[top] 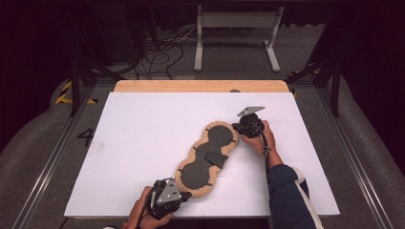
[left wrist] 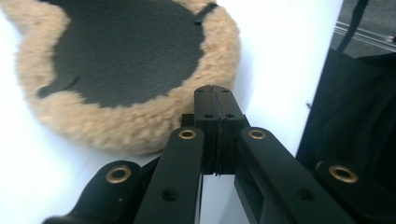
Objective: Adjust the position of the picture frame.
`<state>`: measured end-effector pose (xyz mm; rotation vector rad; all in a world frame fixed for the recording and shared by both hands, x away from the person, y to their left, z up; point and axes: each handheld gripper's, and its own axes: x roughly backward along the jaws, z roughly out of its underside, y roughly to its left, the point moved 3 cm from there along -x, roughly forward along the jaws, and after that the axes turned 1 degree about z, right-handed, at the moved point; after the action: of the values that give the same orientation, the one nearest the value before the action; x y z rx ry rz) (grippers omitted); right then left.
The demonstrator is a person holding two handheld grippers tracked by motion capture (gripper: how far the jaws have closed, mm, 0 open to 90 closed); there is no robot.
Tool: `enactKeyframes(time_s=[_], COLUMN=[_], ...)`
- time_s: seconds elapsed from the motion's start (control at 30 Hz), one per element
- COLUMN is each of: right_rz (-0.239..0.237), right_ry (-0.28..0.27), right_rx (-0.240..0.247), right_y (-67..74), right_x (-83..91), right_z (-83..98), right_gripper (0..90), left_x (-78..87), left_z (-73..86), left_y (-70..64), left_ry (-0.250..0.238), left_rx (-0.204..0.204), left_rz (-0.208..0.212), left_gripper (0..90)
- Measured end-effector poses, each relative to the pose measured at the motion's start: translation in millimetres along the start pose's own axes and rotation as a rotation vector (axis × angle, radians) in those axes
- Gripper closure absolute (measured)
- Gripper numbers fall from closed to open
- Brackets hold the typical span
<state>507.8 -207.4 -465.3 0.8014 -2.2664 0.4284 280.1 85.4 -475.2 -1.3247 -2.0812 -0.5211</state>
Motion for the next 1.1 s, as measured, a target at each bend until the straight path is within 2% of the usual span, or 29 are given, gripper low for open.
enactKeyframes(time_s=[0.1,0.13,0.23,0.3,0.4,0.47,0.53,0.6,0.67,0.77,0.83,0.9,0.93,1.03,1.1], right_rz=[-0.021,-0.029,-0.039,-0.036,-0.006,-0.003,0.01,0.012,0.013,0.025,0.025,0.018,0.009,-0.021,-0.03], right_ry=[0.001,-0.004,0.009,0.016,0.013,-0.002,-0.006,-0.009,-0.01,-0.001,0.012,0.015,0.02,0.025,0.031], right_rx=[0.006,0.007,0.033,0.03,0.034,0.016,0.006,0.01,0.006,0.038,0.051,0.047,0.04,0.031,0.042], right_y=[-1.8,-2.5,-2.7,-2.7,-2.8,-3.4,-4.1,-4.6,-5.0,-2.7,-1.7,-1.4,-2.3,-4.6,-5.5], right_x=[2.3,3.3,6.1,6.4,2.5,-0.8,-4.9,-9.6,-14.3,-22.3,-27.9,-31.9,-32.9,-31.2,-30.1], right_z=[3.0,4.0,5.8,5.8,3.2,0.0,-3.6,-7.6,-12.4,-19.9,-23.5,-25.4,-25.2,-23.3,-22.7], right_gripper=[90.0,90.0,90.0,90.0,90.0,90.0,90.0,90.0,90.0,90.0,90.0,90.0,90.0,90.0,90.0], left_x=[6.9,9.3,10.6,10.6,11.1,7.9,1.0,-7.9,-15.3,-25.6,-28.0,-28.0,-27.9,-26.3,-23.7], left_z=[5.5,8.9,13.4,14.1,11.2,8.3,4.3,-1.5,-6.2,-10.7,-11.1,-10.0,-9.7,-9.8,-8.1], left_y=[9.3,14.8,19.7,16.2,8.7,1.5,-5.8,-12.4,-19.6,-24.6,-21.7,-16.9,-16.6,-18.0,-15.8], left_ry=[-0.001,-0.005,-0.004,-0.001,-0.019,-0.024,-0.017,-0.022,-0.008,0.001,0.002,0.0,0.002,0.021,0.027], left_rx=[0.045,0.076,0.116,0.108,0.086,0.072,0.044,0.04,0.006,-0.012,0.006,0.027,0.021,-0.015,-0.005], left_rz=[-0.02,-0.025,-0.01,-0.008,0.014,0.067,0.086,0.118,0.124,0.088,0.057,0.056,0.055,0.012,0.007], left_gripper=[89.9,90.0,89.9,89.8,89.8,89.8,89.7,88.8,87.7,86.8,86.1,89.7,89.9,90.0,90.0])
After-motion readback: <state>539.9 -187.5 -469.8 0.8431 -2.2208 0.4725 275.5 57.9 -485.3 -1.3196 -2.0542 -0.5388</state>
